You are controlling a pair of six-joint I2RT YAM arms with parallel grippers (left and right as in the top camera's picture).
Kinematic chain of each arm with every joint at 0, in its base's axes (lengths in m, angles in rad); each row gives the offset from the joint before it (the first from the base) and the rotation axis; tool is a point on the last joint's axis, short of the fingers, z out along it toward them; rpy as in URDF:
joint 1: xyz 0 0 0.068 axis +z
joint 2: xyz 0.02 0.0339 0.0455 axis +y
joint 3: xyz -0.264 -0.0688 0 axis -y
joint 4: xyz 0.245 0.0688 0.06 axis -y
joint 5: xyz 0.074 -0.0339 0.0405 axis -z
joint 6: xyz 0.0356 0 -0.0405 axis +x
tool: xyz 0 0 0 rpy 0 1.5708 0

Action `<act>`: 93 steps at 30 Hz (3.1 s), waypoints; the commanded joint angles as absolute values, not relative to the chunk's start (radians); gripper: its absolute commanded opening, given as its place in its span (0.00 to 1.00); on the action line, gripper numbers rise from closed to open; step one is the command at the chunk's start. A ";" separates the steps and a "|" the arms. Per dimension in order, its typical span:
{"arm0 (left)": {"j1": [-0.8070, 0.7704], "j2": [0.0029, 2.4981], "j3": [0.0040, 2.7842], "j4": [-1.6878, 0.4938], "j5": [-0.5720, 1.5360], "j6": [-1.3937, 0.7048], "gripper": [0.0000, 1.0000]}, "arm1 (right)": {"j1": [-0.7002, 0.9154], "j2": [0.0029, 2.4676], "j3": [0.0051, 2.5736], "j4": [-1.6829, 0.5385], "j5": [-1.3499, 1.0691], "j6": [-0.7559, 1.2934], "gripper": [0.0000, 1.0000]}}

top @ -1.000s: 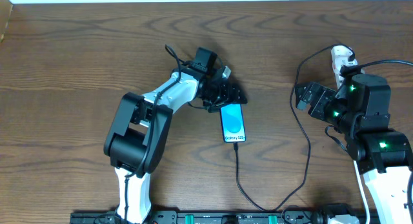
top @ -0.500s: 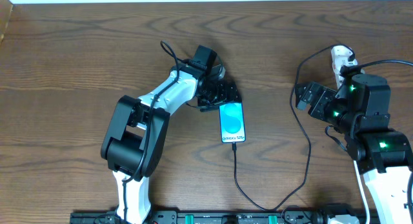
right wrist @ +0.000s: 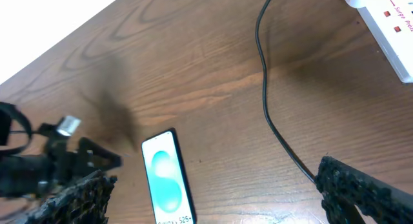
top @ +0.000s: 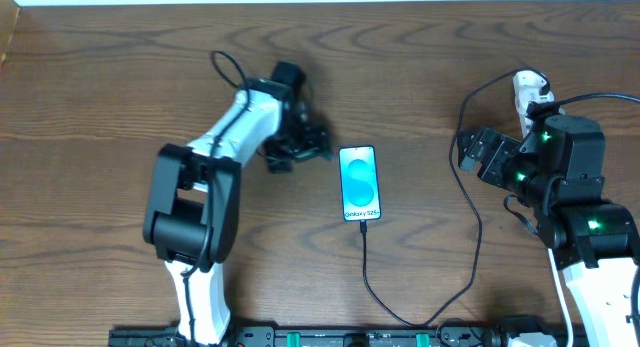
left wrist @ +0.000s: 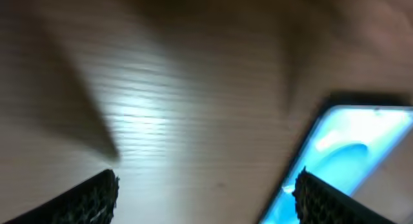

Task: Plug charger to phone and switch on socket
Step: 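Open the left gripper and raise it off the phone, then move the right gripper over the white power strip's switch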

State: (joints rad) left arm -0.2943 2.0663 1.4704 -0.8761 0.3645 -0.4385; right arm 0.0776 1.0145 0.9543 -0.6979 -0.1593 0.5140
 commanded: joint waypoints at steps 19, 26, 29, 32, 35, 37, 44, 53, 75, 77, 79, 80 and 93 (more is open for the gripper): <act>-0.241 1.564 1.596 -1.065 0.141 -0.394 0.87 | 0.078 1.015 0.961 -0.712 -0.151 0.500 0.99; -0.241 1.565 1.594 -1.065 0.141 -0.394 0.87 | 0.077 1.022 0.978 -0.713 -0.202 0.408 0.99; -0.241 1.565 1.594 -1.065 0.141 -0.394 0.87 | 0.044 1.095 1.102 -0.842 -0.220 0.342 0.99; -0.241 1.565 1.594 -1.065 0.141 -0.394 0.87 | -0.028 1.236 1.312 -1.046 -0.220 0.263 0.99; -0.241 1.565 1.594 -1.065 0.141 -0.394 0.87 | -0.106 1.391 1.524 -1.196 -0.227 0.197 0.99; -0.241 1.565 1.594 -1.065 0.141 -0.394 0.87 | -0.150 1.478 1.632 -1.256 -0.273 0.132 0.99; -0.241 1.565 1.594 -1.065 0.141 -0.394 0.87 | -0.352 1.736 1.855 -1.338 -0.375 -0.062 0.99; -0.241 1.565 1.594 -1.065 0.141 -0.394 0.87 | -0.509 1.991 1.859 -1.336 -0.621 -0.542 0.99; -0.241 1.565 1.594 -1.065 0.141 -0.394 0.88 | -0.490 2.213 1.850 -1.038 -0.672 -0.455 0.99; -0.241 1.565 1.594 -1.065 0.141 -0.394 0.87 | -0.488 2.213 1.850 -1.022 -0.672 -0.426 0.99; -0.241 1.565 1.594 -1.065 0.141 -0.394 0.87 | -0.488 2.213 1.849 -1.013 -0.672 -0.404 0.99; -0.241 1.565 1.594 -1.065 0.141 -0.394 0.87 | -0.487 2.213 1.849 -1.013 -0.672 -0.403 0.99; -0.241 1.565 1.594 -1.065 0.141 -0.394 0.87 | -0.475 2.213 1.718 -0.950 -0.636 -0.344 0.99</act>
